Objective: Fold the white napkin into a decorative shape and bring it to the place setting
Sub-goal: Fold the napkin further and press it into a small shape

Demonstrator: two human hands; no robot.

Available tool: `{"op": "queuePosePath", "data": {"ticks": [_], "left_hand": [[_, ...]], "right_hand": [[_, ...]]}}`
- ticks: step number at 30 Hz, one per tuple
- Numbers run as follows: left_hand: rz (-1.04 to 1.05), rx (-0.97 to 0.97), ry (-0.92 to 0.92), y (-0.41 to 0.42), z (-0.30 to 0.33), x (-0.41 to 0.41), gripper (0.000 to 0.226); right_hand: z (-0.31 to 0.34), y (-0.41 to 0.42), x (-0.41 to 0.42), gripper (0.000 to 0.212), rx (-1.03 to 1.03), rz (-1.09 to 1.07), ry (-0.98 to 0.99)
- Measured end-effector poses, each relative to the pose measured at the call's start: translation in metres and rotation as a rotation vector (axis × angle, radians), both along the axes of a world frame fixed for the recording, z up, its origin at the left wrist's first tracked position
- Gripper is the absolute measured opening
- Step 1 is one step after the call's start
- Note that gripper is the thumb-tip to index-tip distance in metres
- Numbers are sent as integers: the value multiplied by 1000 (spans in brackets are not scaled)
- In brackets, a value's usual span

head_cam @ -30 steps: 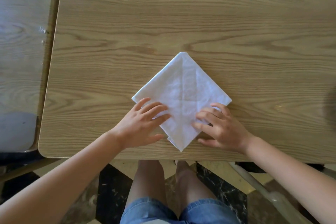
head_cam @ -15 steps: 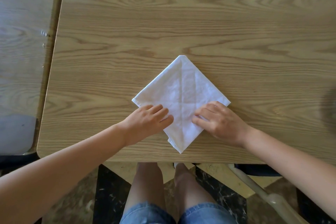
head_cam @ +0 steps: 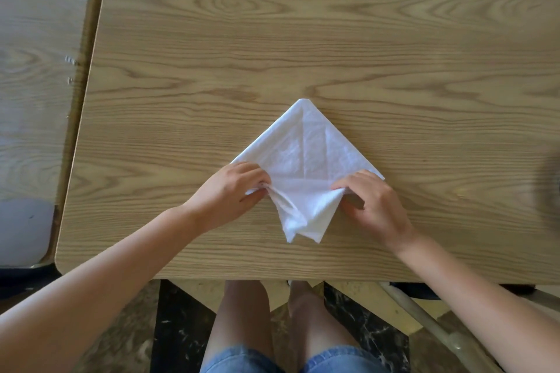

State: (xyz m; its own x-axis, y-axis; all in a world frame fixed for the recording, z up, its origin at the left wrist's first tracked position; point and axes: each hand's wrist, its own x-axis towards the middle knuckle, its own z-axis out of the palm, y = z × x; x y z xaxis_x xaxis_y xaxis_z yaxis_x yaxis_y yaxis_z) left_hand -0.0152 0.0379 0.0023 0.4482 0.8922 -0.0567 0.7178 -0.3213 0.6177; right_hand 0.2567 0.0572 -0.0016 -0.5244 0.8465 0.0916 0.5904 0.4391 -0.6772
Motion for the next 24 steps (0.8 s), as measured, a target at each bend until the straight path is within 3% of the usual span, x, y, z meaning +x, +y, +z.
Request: {"op": "queuePosePath", "data": {"ticks": [6,11,16,20,24], "left_hand": [[377,-58,-173,7,9,6,8],[512,-133,-259,6,11,20,40],[618,-5,-137,15,1,28,18],[690,54,-50,26,-8,33,13],[731,104,28,30,-15,38,12]], "right_hand": [[13,11,-16,17,-99,-320,145],[8,22,-30,16,-183,-497,146],[3,31,-35,12,-86,-536,-1],[-4,42,-36,13,61,-559,-189],[-15,47,-37,12,70,-566,-213]]}}
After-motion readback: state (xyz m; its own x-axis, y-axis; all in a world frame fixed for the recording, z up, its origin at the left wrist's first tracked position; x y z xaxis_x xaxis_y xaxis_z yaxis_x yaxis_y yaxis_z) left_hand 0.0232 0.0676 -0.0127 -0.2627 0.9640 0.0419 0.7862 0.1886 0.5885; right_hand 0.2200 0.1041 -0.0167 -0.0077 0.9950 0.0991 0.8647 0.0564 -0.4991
